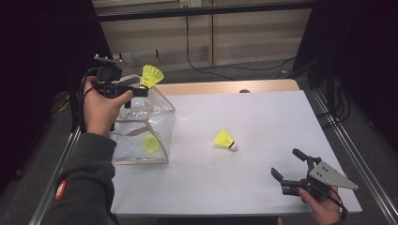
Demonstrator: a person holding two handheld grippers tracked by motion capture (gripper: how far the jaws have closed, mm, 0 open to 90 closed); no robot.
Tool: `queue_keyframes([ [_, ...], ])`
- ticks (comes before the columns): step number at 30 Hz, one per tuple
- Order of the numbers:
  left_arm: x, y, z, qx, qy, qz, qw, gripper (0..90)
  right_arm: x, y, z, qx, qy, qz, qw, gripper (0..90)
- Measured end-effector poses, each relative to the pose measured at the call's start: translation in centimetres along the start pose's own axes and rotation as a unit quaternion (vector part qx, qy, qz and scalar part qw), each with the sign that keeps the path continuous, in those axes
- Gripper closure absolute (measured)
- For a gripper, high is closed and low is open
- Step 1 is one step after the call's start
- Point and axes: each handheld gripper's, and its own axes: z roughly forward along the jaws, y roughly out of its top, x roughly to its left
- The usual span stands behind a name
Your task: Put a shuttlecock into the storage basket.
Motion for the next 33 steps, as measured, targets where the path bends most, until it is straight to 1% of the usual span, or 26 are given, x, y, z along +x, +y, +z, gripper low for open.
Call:
queue_keyframes([
  [2,0.1,0.0,0.0,-0.001,0.005,0.0,1.0,65.1,0.0,0.0,0.0,-0.001,0.0,0.002,1.0,1.9],
  [7,0.6,-0.1,-0.2,-0.003,0.009,-0.007,0.9999,65.1,0.0,0.0,0.0,-0.001,-0.001,0.001,1.0,1.9],
  [12,0.9,-0.2,-0.3,-0.003,0.016,-0.007,0.9998,65.1,0.0,0.0,0.0,0.0,0.0,-0.001,1.0,1.9],
  [14,1.0,-0.2,-0.3,-0.007,0.019,-0.011,0.9997,65.1,0.0,0.0,0.0,0.0,0.0,0.0,1.0,1.9],
  [17,1.2,-0.3,-0.3,-0.003,0.026,-0.008,0.9996,65.0,0.1,0.0,0.0,-0.001,0.0,0.002,1.0,1.9],
  [20,1.4,-0.4,-0.4,-0.005,0.028,-0.009,0.9996,65.0,0.0,0.0,0.0,0.0,0.0,0.002,1.0,1.9],
  [22,1.5,-0.4,-0.5,-0.005,0.026,-0.013,0.9996,65.0,0.0,0.0,0.0,0.0,0.001,0.001,1.0,1.9],
  [27,1.7,-0.5,-0.5,-0.003,0.032,-0.009,0.9995,65.1,0.1,0.0,0.0,0.0,0.0,0.002,1.0,1.9],
  [33,2.0,-0.6,-0.7,-0.007,0.037,-0.016,0.9992,65.0,0.0,0.0,0.0,0.0,0.0,0.002,1.0,1.9],
])
